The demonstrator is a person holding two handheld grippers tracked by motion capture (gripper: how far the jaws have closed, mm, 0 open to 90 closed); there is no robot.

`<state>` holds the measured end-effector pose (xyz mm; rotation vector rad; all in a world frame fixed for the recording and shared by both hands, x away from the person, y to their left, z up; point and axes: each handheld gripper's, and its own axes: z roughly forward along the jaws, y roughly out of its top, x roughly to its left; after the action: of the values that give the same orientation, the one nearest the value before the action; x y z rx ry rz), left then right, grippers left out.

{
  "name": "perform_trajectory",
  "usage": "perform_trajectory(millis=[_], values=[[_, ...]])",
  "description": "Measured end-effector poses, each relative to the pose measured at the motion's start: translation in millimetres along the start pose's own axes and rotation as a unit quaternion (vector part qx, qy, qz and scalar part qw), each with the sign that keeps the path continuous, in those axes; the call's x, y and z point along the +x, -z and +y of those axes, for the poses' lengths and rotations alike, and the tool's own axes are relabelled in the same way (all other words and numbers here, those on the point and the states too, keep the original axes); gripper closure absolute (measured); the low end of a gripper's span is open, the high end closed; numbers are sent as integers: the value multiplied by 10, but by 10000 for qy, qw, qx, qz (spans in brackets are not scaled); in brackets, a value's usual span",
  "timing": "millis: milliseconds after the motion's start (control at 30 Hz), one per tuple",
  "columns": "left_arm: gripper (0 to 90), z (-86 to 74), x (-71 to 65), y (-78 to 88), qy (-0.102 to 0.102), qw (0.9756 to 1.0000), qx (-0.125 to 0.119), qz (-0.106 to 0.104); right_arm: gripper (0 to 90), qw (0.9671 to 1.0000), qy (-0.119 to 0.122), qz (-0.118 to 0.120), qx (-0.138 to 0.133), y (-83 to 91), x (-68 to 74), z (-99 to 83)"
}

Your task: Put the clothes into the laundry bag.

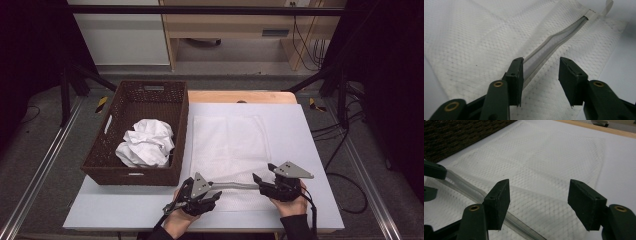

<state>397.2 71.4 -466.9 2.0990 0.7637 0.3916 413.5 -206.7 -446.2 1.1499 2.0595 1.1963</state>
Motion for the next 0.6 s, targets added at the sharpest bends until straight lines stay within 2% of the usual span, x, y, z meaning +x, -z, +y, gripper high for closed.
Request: perform_trajectory(millis=[233,400,567,600], values=[[736,-50,-61,-104,-105,9996,178,-197,365,9997,93,211,115,-129,108,25],[837,-85,-85,-151,-148,9990,289,-321,392,9993,122,278,226,-198,157,27],[885,-102,-119,-177,-239,9985,348,-356,435,9979,196,453,416,-288,237,16],[886,-102,-124,-177,-253,9984,355,-349,447,9974,271,480,459,-316,255,10]])
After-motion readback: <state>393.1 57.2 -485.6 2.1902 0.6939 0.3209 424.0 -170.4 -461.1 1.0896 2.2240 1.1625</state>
